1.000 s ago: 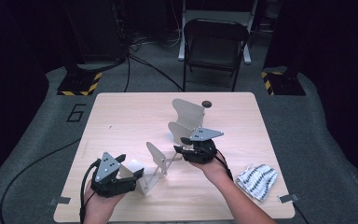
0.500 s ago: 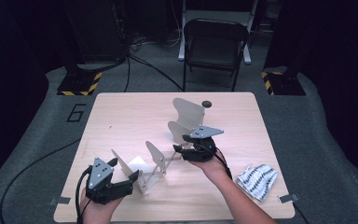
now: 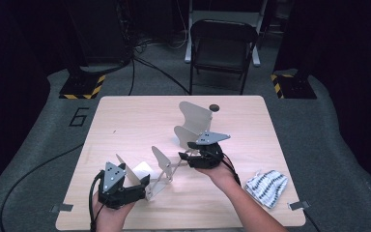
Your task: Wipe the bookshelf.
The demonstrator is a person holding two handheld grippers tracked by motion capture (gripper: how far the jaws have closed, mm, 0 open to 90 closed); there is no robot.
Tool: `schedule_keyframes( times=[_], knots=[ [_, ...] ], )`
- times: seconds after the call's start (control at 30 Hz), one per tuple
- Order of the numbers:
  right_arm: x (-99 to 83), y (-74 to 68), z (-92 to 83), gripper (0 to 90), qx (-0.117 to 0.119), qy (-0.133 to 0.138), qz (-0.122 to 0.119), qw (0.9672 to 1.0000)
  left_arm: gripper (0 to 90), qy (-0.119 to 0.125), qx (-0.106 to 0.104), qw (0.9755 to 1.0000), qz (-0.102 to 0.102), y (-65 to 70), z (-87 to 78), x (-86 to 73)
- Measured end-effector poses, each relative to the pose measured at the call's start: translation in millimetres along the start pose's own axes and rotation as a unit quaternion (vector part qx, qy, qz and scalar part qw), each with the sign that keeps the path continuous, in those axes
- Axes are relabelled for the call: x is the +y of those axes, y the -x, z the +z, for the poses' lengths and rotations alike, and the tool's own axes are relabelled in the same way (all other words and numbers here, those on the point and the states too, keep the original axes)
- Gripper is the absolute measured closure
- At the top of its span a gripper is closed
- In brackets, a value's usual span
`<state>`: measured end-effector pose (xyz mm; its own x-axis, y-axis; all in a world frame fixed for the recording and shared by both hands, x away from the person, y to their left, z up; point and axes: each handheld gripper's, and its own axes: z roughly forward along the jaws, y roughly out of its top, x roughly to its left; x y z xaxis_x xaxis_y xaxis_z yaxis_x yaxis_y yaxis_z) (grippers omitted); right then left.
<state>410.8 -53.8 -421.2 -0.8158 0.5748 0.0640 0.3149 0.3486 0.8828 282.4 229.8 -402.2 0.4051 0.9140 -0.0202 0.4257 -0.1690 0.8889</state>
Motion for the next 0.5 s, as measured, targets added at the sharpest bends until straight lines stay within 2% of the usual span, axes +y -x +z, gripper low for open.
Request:
schedule_keyframes(
  times=[0.07, 0.17, 0.27, 0.4, 0.47, 0.5],
  knots=[
    [-0.6, -0.3, -1.4, 46.5, 0.001, -0.002, 0.001, 1.0000, 15.0, -0.001, -0.007, 1.0000, -0.004, -2.2, 1.8, -1.3],
    [-1.3, -1.1, -4.4, 49.2, 0.005, 0.001, -0.001, 1.0000, 15.9, 0.001, -0.005, 1.0000, -0.003, -2.9, 3.8, -2.9],
    [-2.7, -3.5, -6.0, 50.3, 0.012, 0.001, -0.003, 0.9999, 19.3, -0.002, -0.011, 0.9999, -0.007, -5.9, 4.3, -3.5],
    [-6.2, -10.6, -9.0, 51.2, 0.010, 0.005, -0.008, 0.9999, 24.1, 0.000, -0.017, 0.9998, -0.005, -11.2, 3.4, -4.2],
    [-8.5, -14.0, -10.3, 52.3, 0.010, 0.009, 0.000, 0.9999, 27.6, 0.005, -0.018, 0.9998, -0.005, -13.8, 3.7, -5.1],
    [-9.7, -14.9, -10.5, 50.2, 0.013, 0.013, -0.002, 0.9998, 30.2, 0.006, -0.019, 0.9998, -0.007, -15.0, 3.6, -5.3]
  ],
)
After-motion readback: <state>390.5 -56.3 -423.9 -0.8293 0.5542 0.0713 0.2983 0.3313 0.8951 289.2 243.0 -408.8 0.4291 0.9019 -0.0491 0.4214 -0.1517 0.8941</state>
